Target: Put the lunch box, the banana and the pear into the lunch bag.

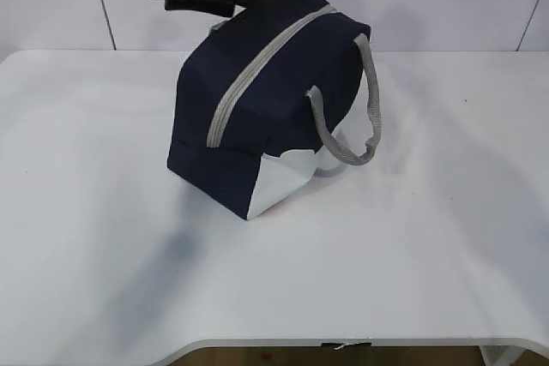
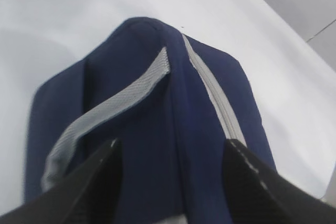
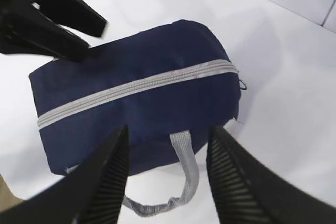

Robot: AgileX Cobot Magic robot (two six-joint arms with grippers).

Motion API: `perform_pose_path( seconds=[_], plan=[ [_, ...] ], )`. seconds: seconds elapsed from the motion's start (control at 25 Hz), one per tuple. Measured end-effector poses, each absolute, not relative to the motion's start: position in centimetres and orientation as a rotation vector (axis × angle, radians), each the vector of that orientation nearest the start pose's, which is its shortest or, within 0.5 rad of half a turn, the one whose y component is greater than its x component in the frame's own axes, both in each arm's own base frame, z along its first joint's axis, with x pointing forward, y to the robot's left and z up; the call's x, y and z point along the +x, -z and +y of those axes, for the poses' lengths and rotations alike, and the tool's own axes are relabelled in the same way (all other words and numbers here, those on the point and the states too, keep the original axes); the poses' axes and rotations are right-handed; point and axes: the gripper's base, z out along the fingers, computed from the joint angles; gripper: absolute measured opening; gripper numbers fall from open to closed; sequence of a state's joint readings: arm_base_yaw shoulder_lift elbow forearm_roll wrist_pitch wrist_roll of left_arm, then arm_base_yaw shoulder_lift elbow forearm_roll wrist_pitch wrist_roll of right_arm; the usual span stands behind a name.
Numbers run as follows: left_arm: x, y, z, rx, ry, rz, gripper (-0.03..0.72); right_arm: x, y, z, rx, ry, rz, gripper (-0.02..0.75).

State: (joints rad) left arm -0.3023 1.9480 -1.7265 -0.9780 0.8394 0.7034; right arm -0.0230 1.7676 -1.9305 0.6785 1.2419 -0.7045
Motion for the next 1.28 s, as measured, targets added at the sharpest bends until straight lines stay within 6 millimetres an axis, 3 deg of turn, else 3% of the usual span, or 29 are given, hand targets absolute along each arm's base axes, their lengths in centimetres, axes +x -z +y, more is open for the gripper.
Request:
perform_pose_path(
  seconds=[0.28, 0.56, 0.68, 1.04, 1.28],
  plan=[
    [36.5, -37.0, -15.5, 0.715, 0.687, 2.266, 0.456, 35.2, -44.2, 3.5, -0.576, -0.425, 2.272, 0.391],
    [31.7, -40.3, -12.2, 0.727, 0.408, 2.444, 0.455, 30.9, -47.4, 2.6, -0.363, -0.339, 2.283, 0.391],
    [30.2, -41.7, -11.1, 0.687, 0.318, 2.451, 0.435, 28.7, -47.7, 2.6, -0.330, -0.339, 2.286, 0.391],
    [25.6, -46.0, -9.3, 0.519, 0.304, 2.363, 0.404, 20.4, -46.2, 1.9, -0.262, -0.225, 2.337, 0.411],
    [21.5, -45.1, -8.0, 0.498, 0.315, 2.383, 0.398, 14.6, -42.9, 1.1, -0.197, -0.116, 2.392, 0.412]
  ],
)
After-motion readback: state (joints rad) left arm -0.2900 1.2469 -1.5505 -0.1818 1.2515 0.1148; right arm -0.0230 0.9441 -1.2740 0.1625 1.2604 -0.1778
